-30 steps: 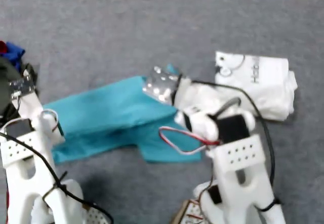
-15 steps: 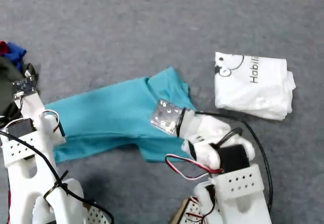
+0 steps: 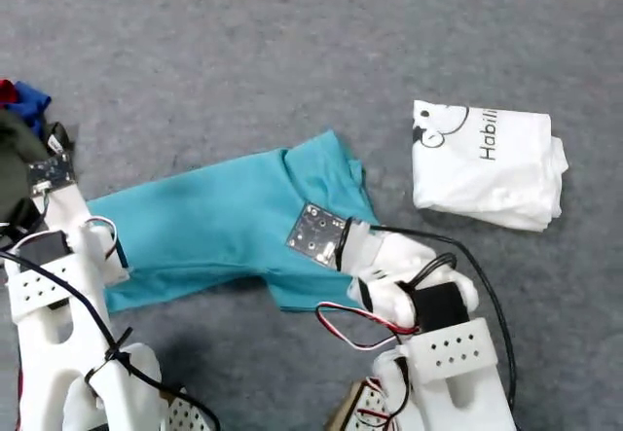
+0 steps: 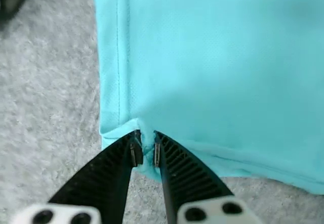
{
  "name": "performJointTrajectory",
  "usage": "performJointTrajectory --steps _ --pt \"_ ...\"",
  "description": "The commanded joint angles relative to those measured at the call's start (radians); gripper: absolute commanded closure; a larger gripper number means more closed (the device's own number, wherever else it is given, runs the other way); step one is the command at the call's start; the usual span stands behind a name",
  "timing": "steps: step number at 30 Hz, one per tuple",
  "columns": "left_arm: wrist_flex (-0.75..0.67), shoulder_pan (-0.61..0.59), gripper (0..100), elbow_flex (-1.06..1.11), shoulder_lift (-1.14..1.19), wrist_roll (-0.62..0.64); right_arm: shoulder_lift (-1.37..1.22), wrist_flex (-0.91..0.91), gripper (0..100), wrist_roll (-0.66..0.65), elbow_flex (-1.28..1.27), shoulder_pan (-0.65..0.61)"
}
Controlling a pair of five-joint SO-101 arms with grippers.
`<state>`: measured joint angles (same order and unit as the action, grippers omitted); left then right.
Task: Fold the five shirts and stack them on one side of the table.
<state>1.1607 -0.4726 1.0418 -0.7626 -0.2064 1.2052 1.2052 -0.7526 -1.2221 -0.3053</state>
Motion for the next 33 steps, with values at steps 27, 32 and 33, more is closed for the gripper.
performJointTrajectory --steps 27,32,33 --pt "0.109 0.011 98 -0.456 0.038 0.121 -0.153 -0.011 99.8 -0.003 0.415 0.01" --pt "0.014 0.112 98 -0.456 0.232 0.155 -0.549 -0.17 99.5 0.101 0.57 0.01" --pt "-0.012 0.118 98 -0.456 0.28 0.17 -0.63 -0.19 99.4 0.12 0.619 0.01"
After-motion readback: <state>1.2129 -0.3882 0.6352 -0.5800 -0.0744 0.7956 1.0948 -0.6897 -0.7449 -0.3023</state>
